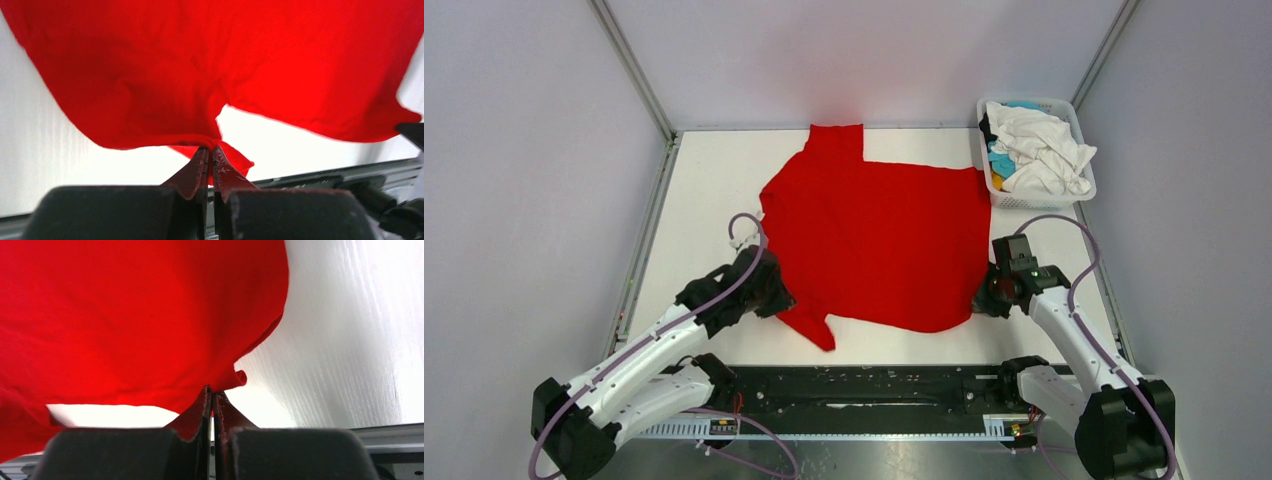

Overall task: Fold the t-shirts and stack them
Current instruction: Grab the side of the flattened tshirt closest away from the robot with both arms, then fold the flattened tshirt in 1/3 of the way

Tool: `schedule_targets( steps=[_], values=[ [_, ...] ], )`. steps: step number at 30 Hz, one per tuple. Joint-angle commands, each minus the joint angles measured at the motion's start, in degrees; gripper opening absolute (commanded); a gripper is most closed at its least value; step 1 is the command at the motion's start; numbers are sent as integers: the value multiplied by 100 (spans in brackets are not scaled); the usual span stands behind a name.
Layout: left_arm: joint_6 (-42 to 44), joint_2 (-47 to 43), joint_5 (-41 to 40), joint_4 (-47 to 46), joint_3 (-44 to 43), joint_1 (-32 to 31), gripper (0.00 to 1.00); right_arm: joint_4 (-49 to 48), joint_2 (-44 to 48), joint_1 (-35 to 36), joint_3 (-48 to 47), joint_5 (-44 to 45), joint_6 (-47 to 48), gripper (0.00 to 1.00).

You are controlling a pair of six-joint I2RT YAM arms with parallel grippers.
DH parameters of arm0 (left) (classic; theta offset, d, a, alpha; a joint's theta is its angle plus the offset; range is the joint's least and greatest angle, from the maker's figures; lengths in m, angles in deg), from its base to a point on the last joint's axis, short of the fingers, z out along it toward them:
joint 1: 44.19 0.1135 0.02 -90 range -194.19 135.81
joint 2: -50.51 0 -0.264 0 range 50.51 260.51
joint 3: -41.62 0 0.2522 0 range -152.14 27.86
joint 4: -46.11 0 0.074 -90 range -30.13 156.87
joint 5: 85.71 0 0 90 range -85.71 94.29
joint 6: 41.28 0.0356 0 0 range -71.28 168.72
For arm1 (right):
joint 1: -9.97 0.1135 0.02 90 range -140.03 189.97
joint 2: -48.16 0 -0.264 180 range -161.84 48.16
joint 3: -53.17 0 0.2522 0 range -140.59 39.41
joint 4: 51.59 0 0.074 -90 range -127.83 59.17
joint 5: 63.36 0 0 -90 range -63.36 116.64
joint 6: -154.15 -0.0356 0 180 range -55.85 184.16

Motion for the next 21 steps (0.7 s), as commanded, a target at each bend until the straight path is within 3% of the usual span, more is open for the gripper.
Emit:
schedule_targets(
  steps=[1, 10, 21],
  values=[
    [574, 311, 311, -923, -541, 550, 0, -110, -340, 39, -641, -38, 121, 4],
    [1257, 986, 438, -1467, -1448, 1532, 0, -111, -1059, 20, -1530, 457, 237, 4],
    [2015, 2042, 897, -2136, -2387, 2114, 0, 41, -1757, -223, -2414, 767, 408, 5]
  ],
)
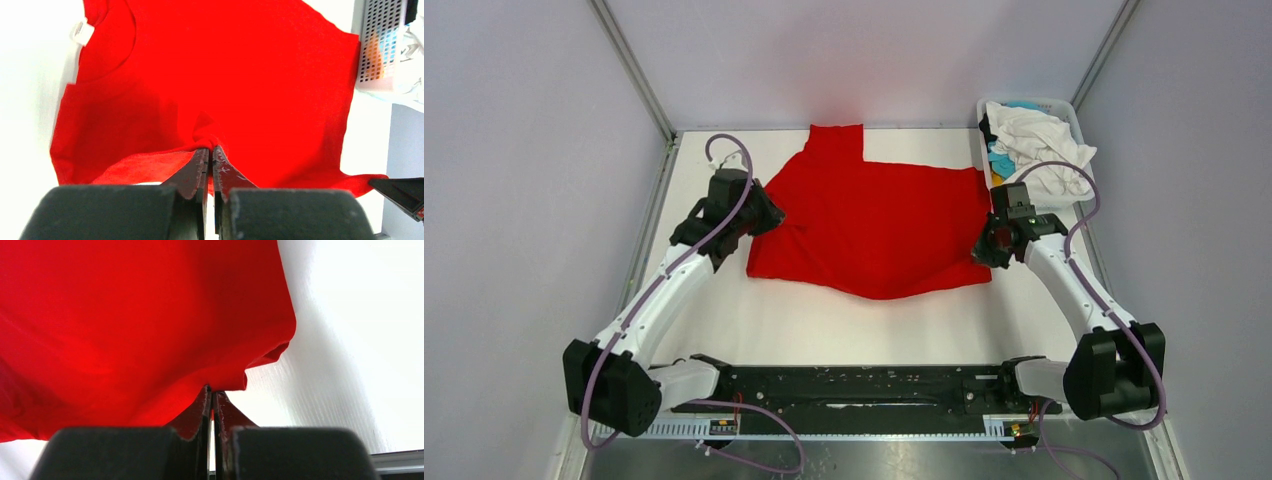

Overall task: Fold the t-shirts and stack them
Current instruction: Fold the flattened tshirt in 1/3 of the way

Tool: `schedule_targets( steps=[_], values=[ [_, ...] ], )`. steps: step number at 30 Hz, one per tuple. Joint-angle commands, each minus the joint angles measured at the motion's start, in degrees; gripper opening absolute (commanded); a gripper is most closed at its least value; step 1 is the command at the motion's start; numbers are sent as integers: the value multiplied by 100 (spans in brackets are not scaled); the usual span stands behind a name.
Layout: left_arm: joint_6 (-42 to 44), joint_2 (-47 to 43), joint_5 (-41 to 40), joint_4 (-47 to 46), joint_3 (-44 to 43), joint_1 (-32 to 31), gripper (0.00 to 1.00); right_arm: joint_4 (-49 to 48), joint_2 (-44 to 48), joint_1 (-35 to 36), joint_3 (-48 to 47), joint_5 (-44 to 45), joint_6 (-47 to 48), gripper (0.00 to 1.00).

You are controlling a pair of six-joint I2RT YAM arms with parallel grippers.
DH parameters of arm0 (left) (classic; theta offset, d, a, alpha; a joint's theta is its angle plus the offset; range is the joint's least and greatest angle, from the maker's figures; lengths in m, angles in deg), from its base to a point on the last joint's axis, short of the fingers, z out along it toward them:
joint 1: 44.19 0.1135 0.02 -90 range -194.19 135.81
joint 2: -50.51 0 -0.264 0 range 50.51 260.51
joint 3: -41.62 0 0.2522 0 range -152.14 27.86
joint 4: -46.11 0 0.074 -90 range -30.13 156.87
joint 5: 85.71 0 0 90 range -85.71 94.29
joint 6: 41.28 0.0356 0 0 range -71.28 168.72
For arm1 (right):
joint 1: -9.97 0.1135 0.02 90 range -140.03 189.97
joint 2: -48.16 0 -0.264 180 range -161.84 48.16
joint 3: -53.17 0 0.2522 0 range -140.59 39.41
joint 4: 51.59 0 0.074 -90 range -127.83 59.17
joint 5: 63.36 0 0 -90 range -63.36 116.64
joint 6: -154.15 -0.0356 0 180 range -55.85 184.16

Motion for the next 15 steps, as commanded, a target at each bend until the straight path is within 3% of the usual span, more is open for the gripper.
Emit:
schedule_targets(
  steps=[1, 9, 15],
  values=[
    [484, 452, 476, -719, -534, 187, 0, 94, -255, -143, -477, 282, 135, 5],
    [859, 1443, 858, -1242, -1173, 532, 0, 85, -1023, -389, -1103, 310, 145, 8],
    [1101, 2739, 1071, -1378, -1996, 789, 0, -119, -2017, -611, -1751, 156, 88, 9]
  ],
)
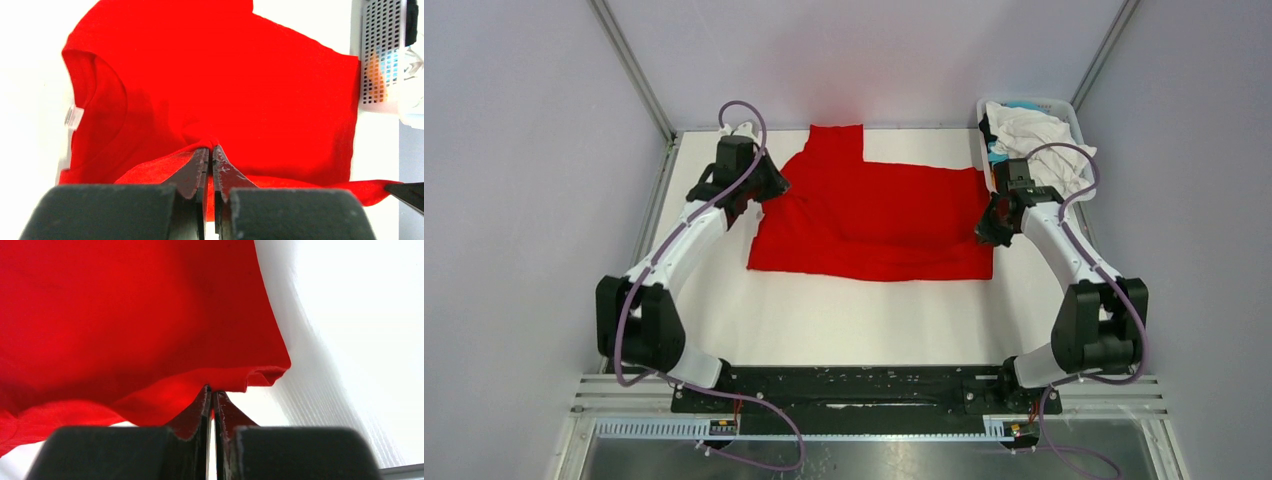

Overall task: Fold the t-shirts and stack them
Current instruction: Fold the flattened tshirt in 1/3 of the way

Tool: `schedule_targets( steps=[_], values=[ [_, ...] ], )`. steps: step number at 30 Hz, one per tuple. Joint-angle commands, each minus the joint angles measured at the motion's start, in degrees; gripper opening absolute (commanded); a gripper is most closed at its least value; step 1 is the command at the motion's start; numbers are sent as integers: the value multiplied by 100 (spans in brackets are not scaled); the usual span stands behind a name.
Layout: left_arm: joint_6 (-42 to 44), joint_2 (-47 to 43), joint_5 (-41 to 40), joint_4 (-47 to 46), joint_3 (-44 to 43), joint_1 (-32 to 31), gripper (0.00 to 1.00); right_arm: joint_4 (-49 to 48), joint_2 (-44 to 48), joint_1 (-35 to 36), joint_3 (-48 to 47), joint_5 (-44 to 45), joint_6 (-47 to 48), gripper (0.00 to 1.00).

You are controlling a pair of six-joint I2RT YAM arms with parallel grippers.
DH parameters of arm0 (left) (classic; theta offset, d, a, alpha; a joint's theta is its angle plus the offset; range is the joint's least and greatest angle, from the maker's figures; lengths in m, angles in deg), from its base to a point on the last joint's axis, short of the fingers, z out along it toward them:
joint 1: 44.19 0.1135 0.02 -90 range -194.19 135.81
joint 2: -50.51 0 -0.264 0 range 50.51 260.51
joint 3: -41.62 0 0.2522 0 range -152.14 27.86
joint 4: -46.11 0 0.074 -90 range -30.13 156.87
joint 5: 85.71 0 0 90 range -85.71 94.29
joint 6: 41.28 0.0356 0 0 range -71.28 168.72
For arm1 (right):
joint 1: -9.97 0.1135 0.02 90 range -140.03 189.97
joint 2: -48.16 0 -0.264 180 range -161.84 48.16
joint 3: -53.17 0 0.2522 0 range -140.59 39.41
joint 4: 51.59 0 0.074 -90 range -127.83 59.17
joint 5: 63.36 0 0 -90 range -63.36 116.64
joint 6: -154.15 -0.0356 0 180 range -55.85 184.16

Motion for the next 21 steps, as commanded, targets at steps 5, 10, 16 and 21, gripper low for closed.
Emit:
schedule_targets(
  steps=[5, 10, 16, 21],
  values=[
    [428, 2225, 720, 10, -2102, 509, 11, -165, -1524, -315, -1364, 62, -104, 23],
    [375, 3417, 461, 1090, -3894, 682, 69, -69, -1827, -337, -1929, 256, -57, 82],
    [65, 2662, 606, 929, -3063, 668, 99, -362, -1174, -142, -1092, 31, 67, 99],
    [-361, 2102, 1163, -18, -1371, 471, 99, -1059, -1140, 601, -350, -490, 238, 99]
  ],
)
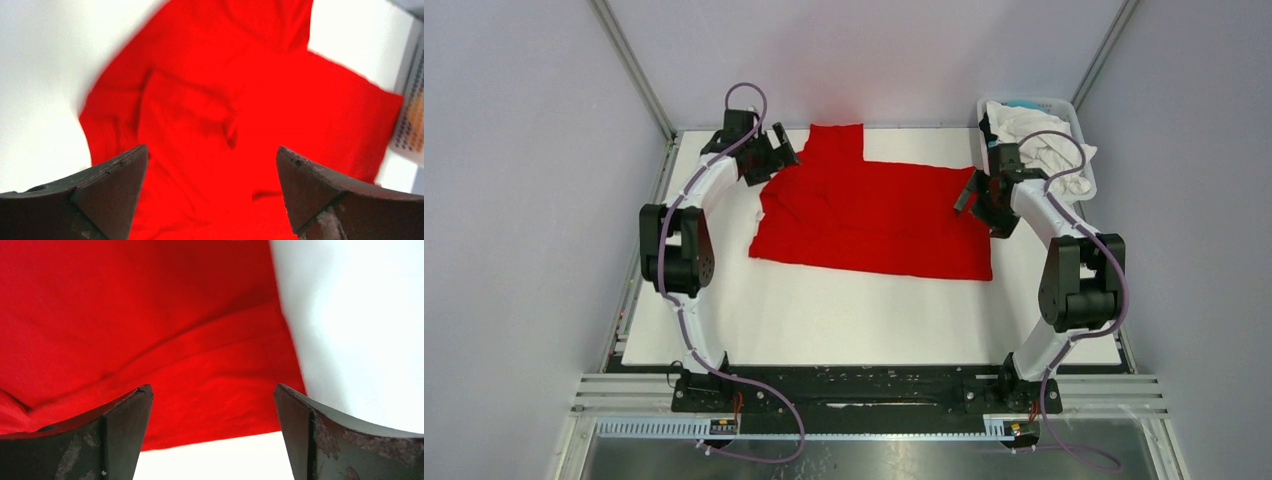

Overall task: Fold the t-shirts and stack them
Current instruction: Fold the flattened tshirt in 1/3 of the way

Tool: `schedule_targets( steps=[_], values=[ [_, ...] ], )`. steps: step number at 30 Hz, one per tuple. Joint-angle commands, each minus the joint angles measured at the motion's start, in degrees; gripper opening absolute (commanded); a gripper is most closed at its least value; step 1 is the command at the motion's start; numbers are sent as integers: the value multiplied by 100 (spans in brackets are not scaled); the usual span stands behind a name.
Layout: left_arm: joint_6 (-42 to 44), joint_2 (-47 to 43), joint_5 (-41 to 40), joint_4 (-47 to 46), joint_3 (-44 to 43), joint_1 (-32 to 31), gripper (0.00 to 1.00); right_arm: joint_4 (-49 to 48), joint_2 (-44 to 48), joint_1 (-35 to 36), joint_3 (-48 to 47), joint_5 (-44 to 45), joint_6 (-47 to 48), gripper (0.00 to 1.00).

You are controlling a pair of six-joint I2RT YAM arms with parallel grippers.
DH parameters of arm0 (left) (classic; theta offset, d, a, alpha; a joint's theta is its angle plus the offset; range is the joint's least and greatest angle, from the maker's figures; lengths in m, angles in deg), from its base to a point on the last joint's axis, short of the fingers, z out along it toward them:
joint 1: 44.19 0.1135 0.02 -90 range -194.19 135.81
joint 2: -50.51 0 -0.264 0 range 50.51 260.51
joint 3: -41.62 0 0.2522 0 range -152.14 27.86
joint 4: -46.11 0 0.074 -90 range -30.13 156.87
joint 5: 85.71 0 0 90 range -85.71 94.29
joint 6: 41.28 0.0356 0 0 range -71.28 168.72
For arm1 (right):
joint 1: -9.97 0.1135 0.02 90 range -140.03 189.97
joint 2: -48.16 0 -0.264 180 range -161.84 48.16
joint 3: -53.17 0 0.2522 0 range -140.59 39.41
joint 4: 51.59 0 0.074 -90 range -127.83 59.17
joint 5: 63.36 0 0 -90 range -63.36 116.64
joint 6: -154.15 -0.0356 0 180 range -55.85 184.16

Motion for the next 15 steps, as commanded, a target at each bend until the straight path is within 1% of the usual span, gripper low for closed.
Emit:
schedule_targets(
  steps=[1, 4, 6, 9, 15],
  values=[
    [-446, -462, 598, -758, 978, -190, 99, -557, -62, 717, 289, -548, 239, 100],
    [-652, -240, 590, -792, 1231, -191, 99, -661, -460, 978, 134, -722, 271, 99],
    [-733, -71, 762, -827, 1365, -208, 99, -693, -643, 1041, 131, -818, 237, 99],
    [-809, 35, 833, -803, 1735, -218, 99, -857, -689, 1061, 409, -998, 149, 99],
    [-876, -591, 427, -815, 2981, -217, 99, -1101, -479, 1104, 1287, -1368, 91, 99]
  ],
)
